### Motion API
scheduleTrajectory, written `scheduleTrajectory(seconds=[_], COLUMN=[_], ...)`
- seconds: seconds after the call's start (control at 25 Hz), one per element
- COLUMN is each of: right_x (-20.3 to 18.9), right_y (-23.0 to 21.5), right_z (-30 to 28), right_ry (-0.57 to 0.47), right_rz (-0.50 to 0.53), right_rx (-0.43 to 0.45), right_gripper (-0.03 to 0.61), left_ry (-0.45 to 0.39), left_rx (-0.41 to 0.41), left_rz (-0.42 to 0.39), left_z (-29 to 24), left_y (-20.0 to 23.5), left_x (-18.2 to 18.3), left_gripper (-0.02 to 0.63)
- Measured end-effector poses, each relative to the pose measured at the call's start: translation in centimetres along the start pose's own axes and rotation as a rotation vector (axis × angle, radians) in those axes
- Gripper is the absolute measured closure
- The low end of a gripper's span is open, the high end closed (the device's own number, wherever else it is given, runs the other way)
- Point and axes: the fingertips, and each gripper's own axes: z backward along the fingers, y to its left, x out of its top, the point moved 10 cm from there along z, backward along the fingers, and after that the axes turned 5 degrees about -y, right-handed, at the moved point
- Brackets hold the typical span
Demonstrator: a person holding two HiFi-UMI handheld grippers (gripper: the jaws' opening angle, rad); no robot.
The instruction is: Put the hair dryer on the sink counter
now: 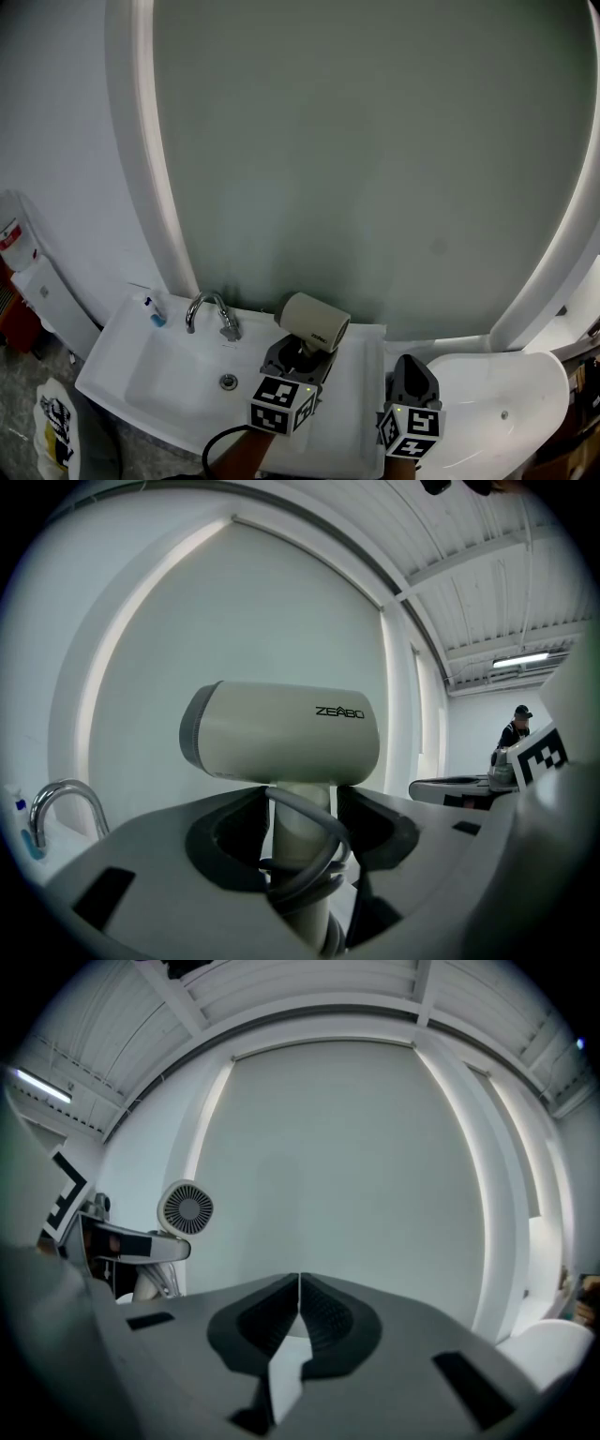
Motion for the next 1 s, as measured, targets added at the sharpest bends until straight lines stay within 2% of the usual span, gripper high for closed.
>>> scheduleTrajectory(seconds=[0.48,1.0], right_x=[-0.3,-6.3], right_y=[-1.8,-1.8], right_z=[-1.5,-3.1], right_ry=[-0.001,0.162], right_rz=[-0.008,-0.048], right_rx=[0.003,0.072], right_gripper=[0.557,0.557], left_ry=[0.017,0.18], left_rx=[0.019,0.047], left_rz=[-0.002,0.052], left_z=[-1.9,-4.1], left_y=[-0.2,-0.5], left_x=[-0.3,-6.0], left_gripper=[0.382,0.382])
